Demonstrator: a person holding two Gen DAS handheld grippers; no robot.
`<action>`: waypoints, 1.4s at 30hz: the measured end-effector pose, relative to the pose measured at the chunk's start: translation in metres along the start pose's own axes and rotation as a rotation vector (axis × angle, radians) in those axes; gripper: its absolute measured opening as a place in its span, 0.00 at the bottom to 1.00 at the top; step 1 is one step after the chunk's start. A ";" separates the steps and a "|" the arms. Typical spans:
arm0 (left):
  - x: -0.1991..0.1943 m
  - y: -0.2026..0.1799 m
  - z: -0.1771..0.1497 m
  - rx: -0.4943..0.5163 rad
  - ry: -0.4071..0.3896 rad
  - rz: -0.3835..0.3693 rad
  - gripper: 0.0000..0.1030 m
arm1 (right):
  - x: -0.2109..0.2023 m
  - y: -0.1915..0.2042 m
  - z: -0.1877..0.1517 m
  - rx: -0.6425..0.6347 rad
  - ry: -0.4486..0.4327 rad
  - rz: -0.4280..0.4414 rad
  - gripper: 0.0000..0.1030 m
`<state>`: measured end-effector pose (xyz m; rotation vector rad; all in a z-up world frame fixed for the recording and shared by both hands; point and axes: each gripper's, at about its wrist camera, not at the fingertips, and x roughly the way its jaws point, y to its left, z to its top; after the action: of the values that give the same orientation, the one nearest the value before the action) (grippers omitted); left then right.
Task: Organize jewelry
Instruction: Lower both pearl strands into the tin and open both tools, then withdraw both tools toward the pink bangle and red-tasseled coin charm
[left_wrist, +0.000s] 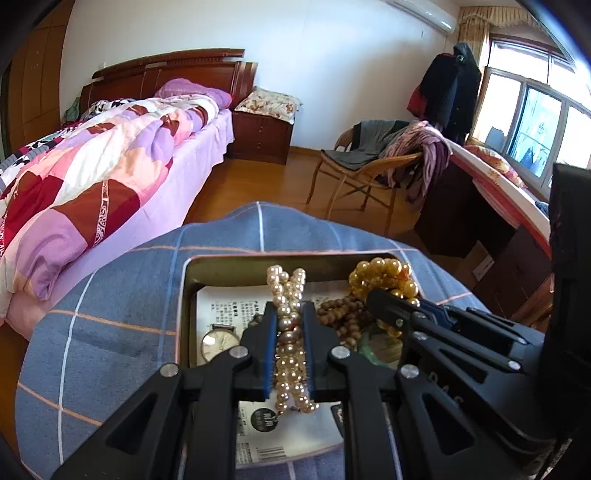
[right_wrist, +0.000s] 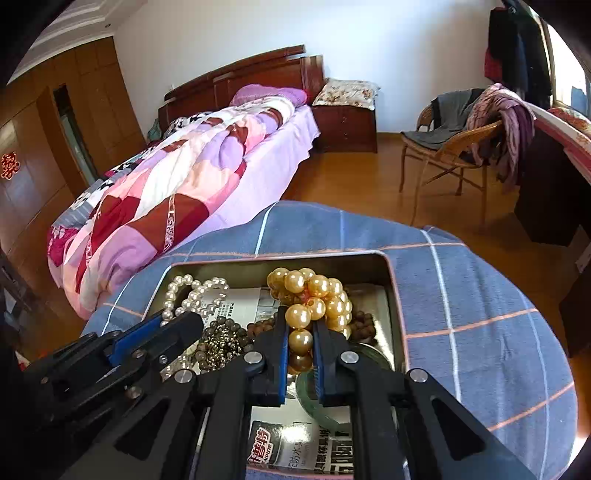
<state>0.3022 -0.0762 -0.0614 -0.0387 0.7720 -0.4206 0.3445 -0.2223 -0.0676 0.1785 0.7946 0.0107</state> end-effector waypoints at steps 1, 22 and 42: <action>0.003 0.000 0.001 -0.002 0.008 0.007 0.13 | 0.002 -0.001 0.000 0.008 0.013 0.012 0.11; -0.053 -0.020 -0.010 0.082 -0.054 0.190 0.92 | -0.083 -0.022 -0.027 0.171 -0.098 0.046 0.60; -0.117 -0.021 -0.080 0.043 -0.053 0.200 0.95 | -0.160 -0.010 -0.110 0.170 -0.095 0.044 0.60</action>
<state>0.1650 -0.0415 -0.0366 0.0668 0.7064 -0.2451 0.1536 -0.2278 -0.0316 0.3549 0.6962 -0.0241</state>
